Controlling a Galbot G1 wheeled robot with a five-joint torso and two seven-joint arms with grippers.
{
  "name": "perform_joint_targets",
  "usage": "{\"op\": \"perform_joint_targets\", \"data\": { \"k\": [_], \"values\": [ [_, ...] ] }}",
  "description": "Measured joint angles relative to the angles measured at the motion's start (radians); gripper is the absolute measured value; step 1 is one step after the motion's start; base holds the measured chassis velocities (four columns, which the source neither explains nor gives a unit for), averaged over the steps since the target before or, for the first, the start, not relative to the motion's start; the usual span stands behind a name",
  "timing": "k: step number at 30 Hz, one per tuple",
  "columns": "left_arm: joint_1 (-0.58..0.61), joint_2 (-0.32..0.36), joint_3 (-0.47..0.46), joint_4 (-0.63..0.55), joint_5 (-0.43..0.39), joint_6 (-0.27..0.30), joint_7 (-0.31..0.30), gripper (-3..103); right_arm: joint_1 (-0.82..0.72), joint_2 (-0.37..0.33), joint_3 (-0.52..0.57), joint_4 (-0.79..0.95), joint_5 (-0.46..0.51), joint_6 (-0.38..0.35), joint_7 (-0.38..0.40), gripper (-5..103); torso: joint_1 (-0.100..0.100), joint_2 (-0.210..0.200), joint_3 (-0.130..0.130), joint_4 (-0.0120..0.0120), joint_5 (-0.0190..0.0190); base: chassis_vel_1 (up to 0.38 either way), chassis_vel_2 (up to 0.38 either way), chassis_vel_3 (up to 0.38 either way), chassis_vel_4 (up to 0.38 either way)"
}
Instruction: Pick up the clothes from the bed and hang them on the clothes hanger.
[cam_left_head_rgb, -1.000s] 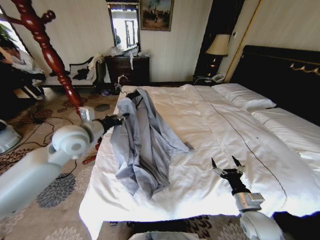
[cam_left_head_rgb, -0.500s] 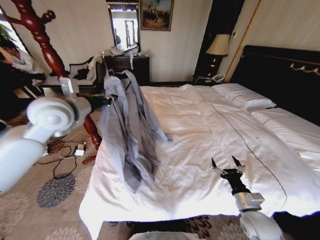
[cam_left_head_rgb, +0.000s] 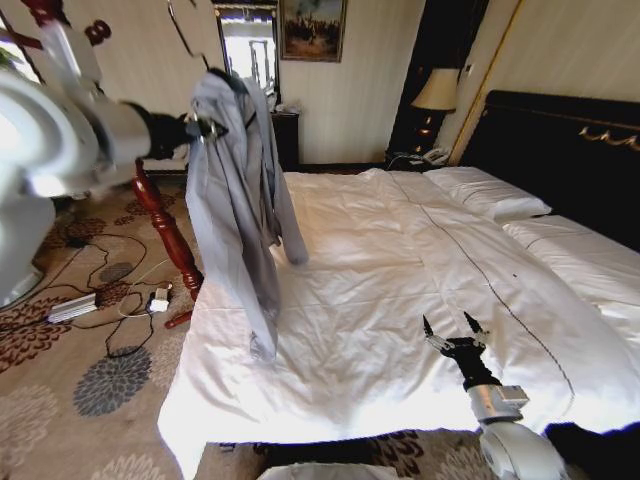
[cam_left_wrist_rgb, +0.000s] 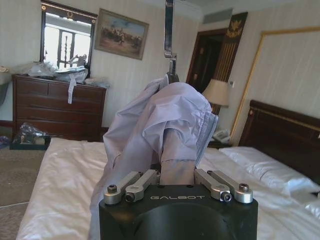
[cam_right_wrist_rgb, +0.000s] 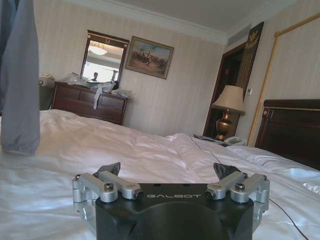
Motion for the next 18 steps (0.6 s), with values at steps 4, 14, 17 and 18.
{"op": "perform_joint_targets", "data": {
  "k": [4, 14, 17, 18],
  "values": [
    [-0.118, -0.013, 0.074, 0.083, -0.043, -0.001, -0.037, 16, 0.0, 0.0, 0.0, 0.0, 0.0, 0.0, 0.0, 100, 0.0, 0.0, 0.0, 0.0002, -0.0002, 0.0, 0.0, 0.0, 0.0],
    [-0.338, -0.127, 0.299, 0.369, -0.106, -0.003, -0.099, 16, 0.0, 0.0, 0.0, 0.0, 0.0, 0.0, 0.0, 100, 0.0, 0.0, 0.0, 0.0001, 0.0, 0.0, 0.0, 0.0, 0.0],
    [-0.347, -0.174, 0.346, 0.456, -0.071, -0.003, -0.099, 16, 0.0, 0.0, 0.0, 0.0, 0.0, 0.0, 0.0, 100, 0.0, 0.0, 0.0, 0.0, 0.0, 0.0, 0.0, 0.0, 0.0],
    [-0.343, -0.194, 0.353, 0.482, -0.057, -0.003, -0.101, 16, 0.0, 0.0, 0.0, 0.0, 0.0, 0.0, 0.0, 100, 0.0, 0.0, 0.0, -0.0004, -0.0003, 0.0, 0.0, 0.0, 0.0]
  ]
}}
